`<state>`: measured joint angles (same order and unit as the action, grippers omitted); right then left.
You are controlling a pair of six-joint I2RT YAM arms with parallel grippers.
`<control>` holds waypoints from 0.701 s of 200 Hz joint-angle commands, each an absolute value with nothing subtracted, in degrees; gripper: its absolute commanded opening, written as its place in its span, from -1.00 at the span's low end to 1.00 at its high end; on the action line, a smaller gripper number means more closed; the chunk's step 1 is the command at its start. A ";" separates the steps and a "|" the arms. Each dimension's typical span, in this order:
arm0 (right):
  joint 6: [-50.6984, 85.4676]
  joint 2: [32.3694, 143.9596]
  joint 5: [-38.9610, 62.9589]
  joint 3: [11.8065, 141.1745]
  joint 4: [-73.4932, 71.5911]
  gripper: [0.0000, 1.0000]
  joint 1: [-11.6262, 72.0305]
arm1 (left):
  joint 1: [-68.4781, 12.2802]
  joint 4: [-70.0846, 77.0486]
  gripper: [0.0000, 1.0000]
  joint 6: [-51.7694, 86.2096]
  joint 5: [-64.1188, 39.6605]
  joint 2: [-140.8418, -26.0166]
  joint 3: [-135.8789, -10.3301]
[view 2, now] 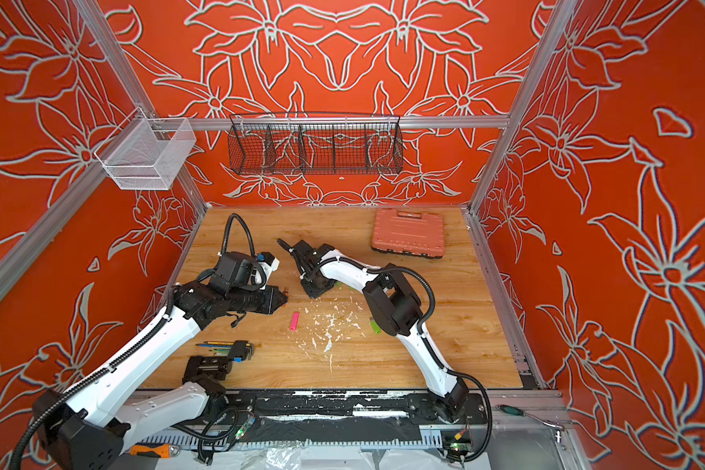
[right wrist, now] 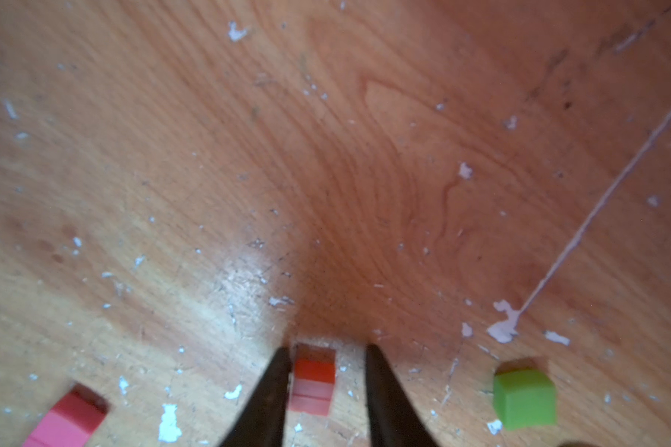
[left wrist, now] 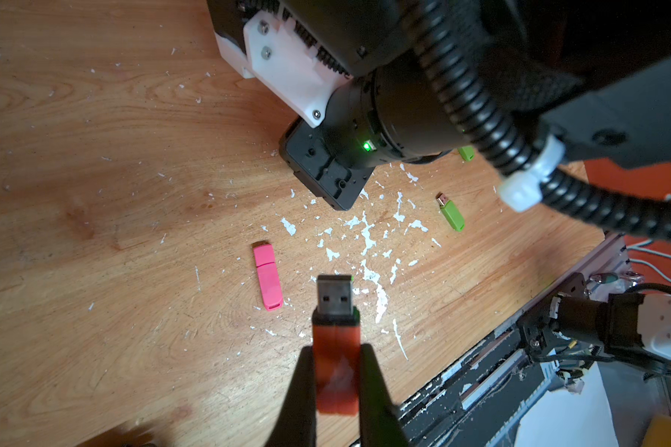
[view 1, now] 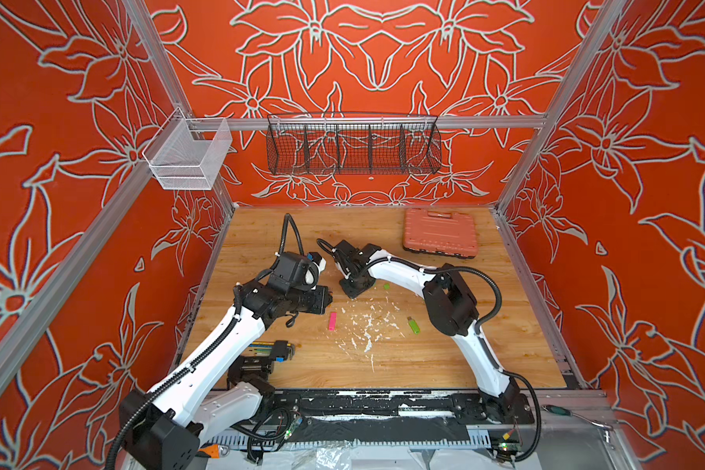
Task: Close the usb drive cover
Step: Move the cover to the center of the board.
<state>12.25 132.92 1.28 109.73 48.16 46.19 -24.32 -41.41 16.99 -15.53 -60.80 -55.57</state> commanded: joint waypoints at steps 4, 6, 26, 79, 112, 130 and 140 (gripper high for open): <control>12.13 130.73 0.76 105.50 48.44 -0.57 46.29 | -23.91 -40.78 -0.94 17.25 -15.43 -60.44 -55.30; 12.13 130.48 0.72 105.17 48.32 -0.58 46.31 | -23.91 -40.78 -0.94 17.23 -15.53 -60.51 -55.33; 12.39 127.49 0.45 100.88 47.23 -0.70 46.24 | -23.91 -40.48 -0.94 17.14 -15.78 -61.10 -55.39; 13.44 112.16 4.57 80.58 43.51 -0.78 46.31 | -23.91 -39.07 -0.94 16.65 -16.98 -62.39 -55.68; 13.13 104.48 3.71 72.58 42.94 -0.34 46.20 | -23.91 -38.67 -0.93 16.35 -17.65 -63.54 -55.63; 13.14 102.29 3.76 71.89 42.45 -0.26 45.77 | -23.91 -38.26 -0.93 16.43 -17.73 -63.81 -55.55; 14.06 101.42 3.60 72.07 42.42 -0.16 45.31 | -23.90 -38.14 -0.93 16.37 -17.75 -64.01 -55.63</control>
<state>13.13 103.96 3.49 72.49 43.18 46.04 -24.32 -39.27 16.88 -16.84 -63.61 -55.53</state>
